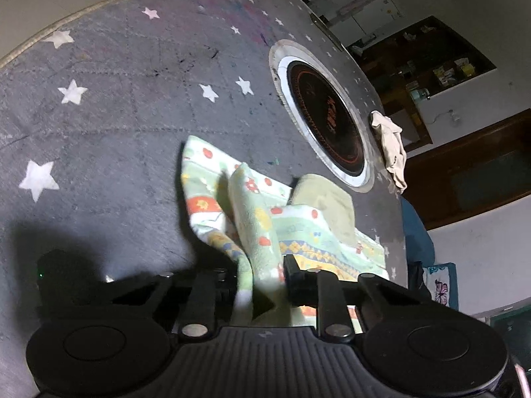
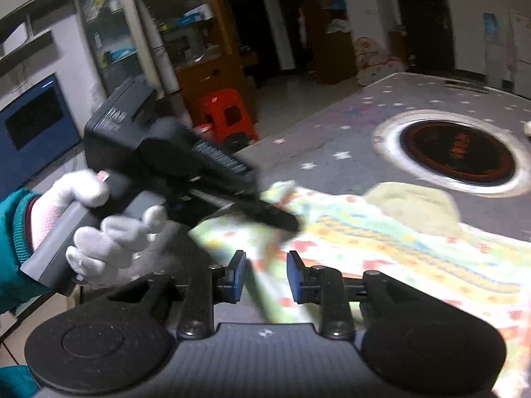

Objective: Fold clothes

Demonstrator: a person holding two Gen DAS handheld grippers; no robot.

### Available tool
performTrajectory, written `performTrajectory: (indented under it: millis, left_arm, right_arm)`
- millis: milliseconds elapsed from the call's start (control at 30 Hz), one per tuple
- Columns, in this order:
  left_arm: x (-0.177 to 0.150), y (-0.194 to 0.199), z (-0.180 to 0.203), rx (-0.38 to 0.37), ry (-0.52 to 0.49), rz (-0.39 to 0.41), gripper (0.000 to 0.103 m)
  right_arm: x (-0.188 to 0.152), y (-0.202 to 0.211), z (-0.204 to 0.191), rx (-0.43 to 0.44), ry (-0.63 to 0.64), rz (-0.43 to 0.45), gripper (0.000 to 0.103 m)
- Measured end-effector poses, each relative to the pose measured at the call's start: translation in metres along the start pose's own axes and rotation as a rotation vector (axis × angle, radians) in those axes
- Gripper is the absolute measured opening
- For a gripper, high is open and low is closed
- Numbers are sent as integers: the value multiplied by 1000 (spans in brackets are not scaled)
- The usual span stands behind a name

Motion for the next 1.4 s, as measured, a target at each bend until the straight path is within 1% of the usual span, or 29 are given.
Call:
performTrajectory:
  millis: [67,100,133,200,233,300,367,400,467,567,700,733,800,833,867,967,1033,1133,1200,1267,1400]
  left_arm:
    - [-1,-1,0,18,-24,5,23]
    - [-2,-1,2,27,-41,7,23]
    - [-3,-1,4,35,-59,10,23]
    - [-4,-1,8,53,-94,16,23]
    - [-5,-1,10,61,-112,19,24]
    - [-7,0,14,79,-148,25,25]
    - [-9,0,18,96,-184,31,25]
    - [-10,0,20,104,-202,34,25]
    - [-11,0,24,122,-237,39,25]
    - [-14,0,29,146,-289,48,25]
    - [-18,0,36,172,-355,58,24]
    - [-19,0,37,177,-373,63,24]
    - [-21,0,41,185,-407,73,24]
    - [-22,0,43,188,-423,77,24]
    - [-23,0,44,191,-437,81,23]
    - [-25,0,47,196,-468,91,20]
    - [-26,2,49,197,-488,100,17]
    - [-27,6,53,190,-512,118,14]
    - [-25,10,56,177,-517,129,13]
    - [-24,14,61,164,-520,141,13]
    - [-25,24,73,131,-537,161,12]
  right_arm:
    - [2,10,16,-61,-13,11,39]
    - [3,14,26,-101,-20,15,41]
    - [4,18,37,-149,-19,19,42]
    - [4,26,58,-256,-14,19,49]
    - [3,29,69,-309,-17,16,54]
    - [1,33,90,-394,-38,14,59]
    - [-2,35,109,-450,-75,1,65]
    - [-5,37,119,-473,-100,-4,66]
    - [-13,37,137,-492,-162,-21,66]
    - [-27,35,154,-498,-250,-31,66]
    - [-30,32,152,-487,-248,-19,67]
    - [-29,30,149,-479,-240,-21,66]
    - [-27,27,143,-461,-223,-26,57]
    - [-26,26,140,-452,-214,-29,50]
    - [-25,24,137,-442,-205,-31,40]
    - [-24,23,132,-416,-233,-29,19]
    - [-22,26,129,-408,-242,-12,15]
    - [-18,35,123,-397,-254,26,14]
    - [-12,45,117,-395,-250,59,12]
    - [-6,55,111,-392,-245,91,8]
    - [5,72,95,-396,-207,130,7]
Point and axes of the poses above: each gripper's, at about its wrist camera, not at the fingertips, and y roughly against the way its jaws point, z to its right, x to its top, the point moved 2 cm from there along -y, roughly the way its jaws point, and after that the axes turned 10 degrees about z, right-handed, at the moved point
